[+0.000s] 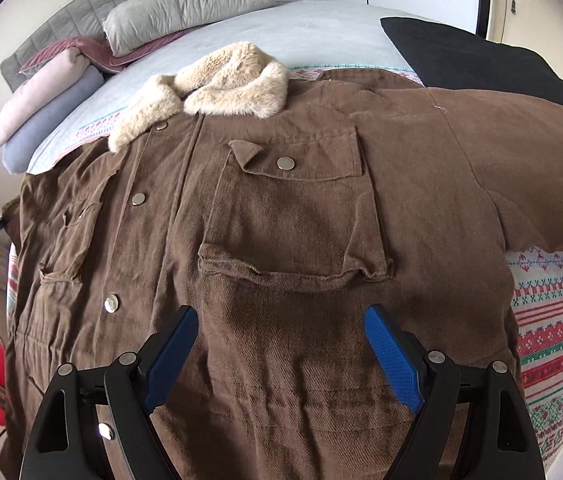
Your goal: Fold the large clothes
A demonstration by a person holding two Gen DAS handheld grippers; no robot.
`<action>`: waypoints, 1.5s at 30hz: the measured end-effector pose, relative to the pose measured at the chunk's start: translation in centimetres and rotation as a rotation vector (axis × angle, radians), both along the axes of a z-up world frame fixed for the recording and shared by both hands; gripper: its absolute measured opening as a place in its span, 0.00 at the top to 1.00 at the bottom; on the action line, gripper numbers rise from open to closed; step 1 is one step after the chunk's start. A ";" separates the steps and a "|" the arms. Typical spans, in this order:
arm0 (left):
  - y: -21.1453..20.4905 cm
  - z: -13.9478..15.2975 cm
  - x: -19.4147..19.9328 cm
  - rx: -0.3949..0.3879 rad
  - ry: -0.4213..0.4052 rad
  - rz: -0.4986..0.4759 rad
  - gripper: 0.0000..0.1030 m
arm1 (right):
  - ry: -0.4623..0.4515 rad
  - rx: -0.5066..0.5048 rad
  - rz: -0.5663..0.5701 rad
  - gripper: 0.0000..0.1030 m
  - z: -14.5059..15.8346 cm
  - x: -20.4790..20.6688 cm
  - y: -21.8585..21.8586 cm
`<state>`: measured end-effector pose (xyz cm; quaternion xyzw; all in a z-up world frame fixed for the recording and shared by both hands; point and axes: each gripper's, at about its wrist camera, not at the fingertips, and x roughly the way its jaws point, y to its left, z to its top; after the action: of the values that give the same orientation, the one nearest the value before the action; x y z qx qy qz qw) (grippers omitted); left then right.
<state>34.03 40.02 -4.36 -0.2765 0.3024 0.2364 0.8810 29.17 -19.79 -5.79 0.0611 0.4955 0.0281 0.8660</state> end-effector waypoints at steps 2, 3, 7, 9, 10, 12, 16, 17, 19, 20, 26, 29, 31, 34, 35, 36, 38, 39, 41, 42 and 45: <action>0.0 1.2 -2.7 0.040 -0.019 0.084 0.95 | -0.017 -0.004 -0.004 0.16 0.5 -0.2 -0.1; 0.3 1.3 -4.1 0.053 -0.019 0.125 0.95 | -0.026 -0.003 -0.007 0.16 0.7 -0.3 -0.3; 2.4 -0.5 -8.5 0.090 0.038 0.281 0.95 | -0.039 0.017 -0.017 0.16 1.2 -0.6 -0.8; 3.3 -2.8 -9.3 0.055 0.123 0.303 0.95 | -0.039 0.027 -0.018 0.16 1.2 -0.7 -1.0; 3.5 -4.0 -9.6 0.030 0.154 0.321 0.95 | -0.040 0.031 -0.020 0.16 1.2 -0.7 -1.1; 3.6 -5.9 -9.9 0.012 0.208 0.347 0.95 | -0.045 0.041 -0.026 0.16 1.5 -0.8 -1.2; 2.7 -8.4 -10.0 -0.021 0.324 0.367 0.94 | -0.069 0.057 -0.033 0.16 2.5 -1.6 -1.8; 2.5 -8.7 -9.7 -0.027 0.357 0.358 0.92 | -0.074 0.059 -0.035 0.16 2.8 -1.8 -2.1; 2.0 -8.8 -9.0 -0.016 0.465 0.316 0.86 | -0.086 0.065 -0.044 0.16 3.2 -2.2 -2.6; 1.7 -8.3 -8.9 -0.005 0.496 0.313 0.84 | -0.091 0.069 -0.049 0.16 3.4 -2.3 -2.8; -3.2 -1.4 -8.8 0.108 0.349 0.132 0.44 | -0.091 0.109 -0.079 0.16 3.1 -2.0 -3.3; -8.1 0.9 -6.4 0.101 0.281 -0.130 0.44 | -0.081 0.111 -0.065 0.16 2.7 -1.9 -2.8; -12.3 1.7 -3.9 0.103 0.257 -0.318 0.44 | -0.074 0.104 -0.055 0.16 2.4 -1.8 -2.5; -19.3 1.8 0.6 0.154 0.254 -0.559 0.45 | -0.061 0.097 -0.044 0.16 1.9 -1.7 -2.1; -21.2 1.7 2.3 0.163 0.253 -0.622 0.50 | -0.058 0.093 -0.042 0.16 1.7 -1.7 -2.1; -22.9 1.3 3.8 0.169 0.260 -0.668 0.55 | -0.055 0.089 -0.041 0.16 1.5 -1.6 -2.1; -25.9 0.3 6.6 0.154 0.276 -0.731 0.62 | -0.050 0.080 -0.042 0.16 1.3 -1.6 -2.2; -26.8 -0.3 7.9 0.147 0.278 -0.749 0.68 | -0.047 0.076 -0.044 0.16 1.1 -1.6 -2.3; -27.7 -2.5 10.6 0.116 0.315 -0.761 0.71 | -0.042 0.073 -0.045 0.16 0.9 -1.6 -2.5; -27.7 -3.8 11.7 0.105 0.334 -0.742 0.72 | -0.038 0.072 -0.046 0.16 0.8 -1.5 -2.6; -26.6 -4.9 13.9 0.128 0.265 -0.664 0.85 | -0.021 0.063 -0.047 0.16 0.1 -1.2 -2.8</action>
<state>47.94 13.37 -9.25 -0.0743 0.4717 -0.0102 0.8786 27.94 -22.57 -5.66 0.0994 0.4836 0.0241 0.8693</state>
